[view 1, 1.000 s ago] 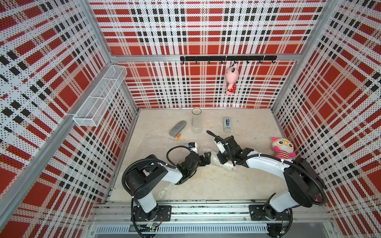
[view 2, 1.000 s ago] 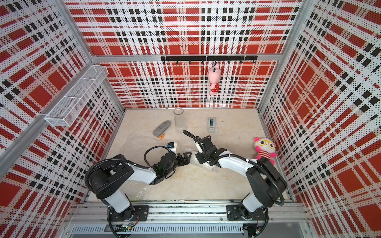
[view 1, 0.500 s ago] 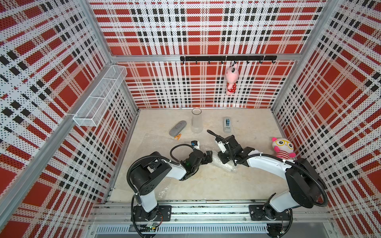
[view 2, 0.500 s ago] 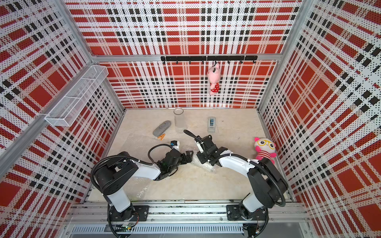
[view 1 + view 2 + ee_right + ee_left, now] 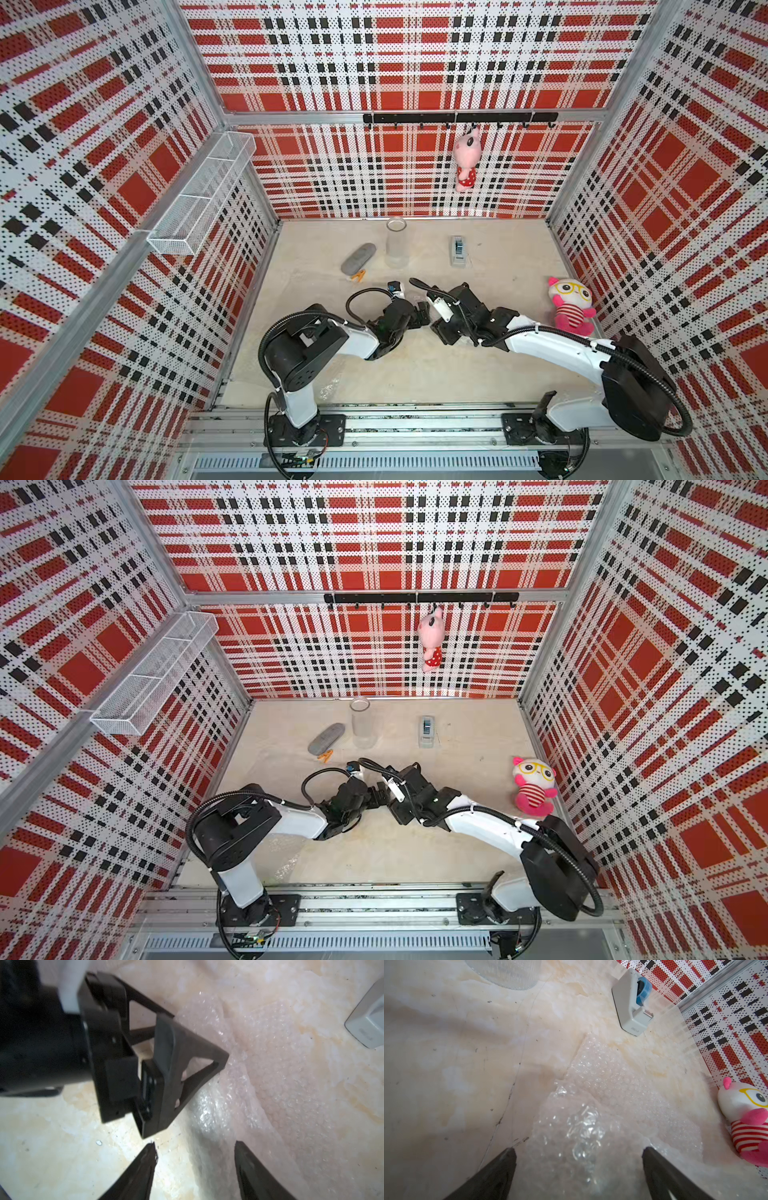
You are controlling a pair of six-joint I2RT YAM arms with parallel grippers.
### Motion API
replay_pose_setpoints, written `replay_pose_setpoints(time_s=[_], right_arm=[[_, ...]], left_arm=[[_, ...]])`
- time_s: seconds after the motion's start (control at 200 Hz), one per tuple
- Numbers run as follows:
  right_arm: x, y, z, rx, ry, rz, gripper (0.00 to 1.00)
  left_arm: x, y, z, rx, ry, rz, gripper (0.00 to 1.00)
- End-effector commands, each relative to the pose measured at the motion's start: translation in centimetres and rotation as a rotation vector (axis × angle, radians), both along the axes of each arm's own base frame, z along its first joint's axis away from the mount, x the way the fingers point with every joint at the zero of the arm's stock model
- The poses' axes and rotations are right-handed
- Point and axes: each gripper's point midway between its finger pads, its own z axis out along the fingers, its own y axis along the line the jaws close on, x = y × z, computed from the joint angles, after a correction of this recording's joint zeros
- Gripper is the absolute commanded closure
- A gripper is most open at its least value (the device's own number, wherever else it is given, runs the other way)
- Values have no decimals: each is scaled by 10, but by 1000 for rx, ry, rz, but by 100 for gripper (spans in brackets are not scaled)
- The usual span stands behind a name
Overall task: Wrap vases in bubble wrap
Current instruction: Wrap the vase in bubble wrap.
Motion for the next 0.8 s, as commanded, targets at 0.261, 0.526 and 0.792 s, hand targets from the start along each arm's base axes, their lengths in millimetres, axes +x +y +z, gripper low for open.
replay_pose_setpoints(time_s=[0.261,0.526,0.792], right_arm=[[-8,1,-37,-88,94,63,17],[-12,1,-52,-135,150,82,20],[0,-1,-30,-132,72,58,18]], left_arm=[[0,1,-12,46,35,-17,2],[2,6,-14,41,47,-12,2],[5,5,-12,38,42,-16,3]])
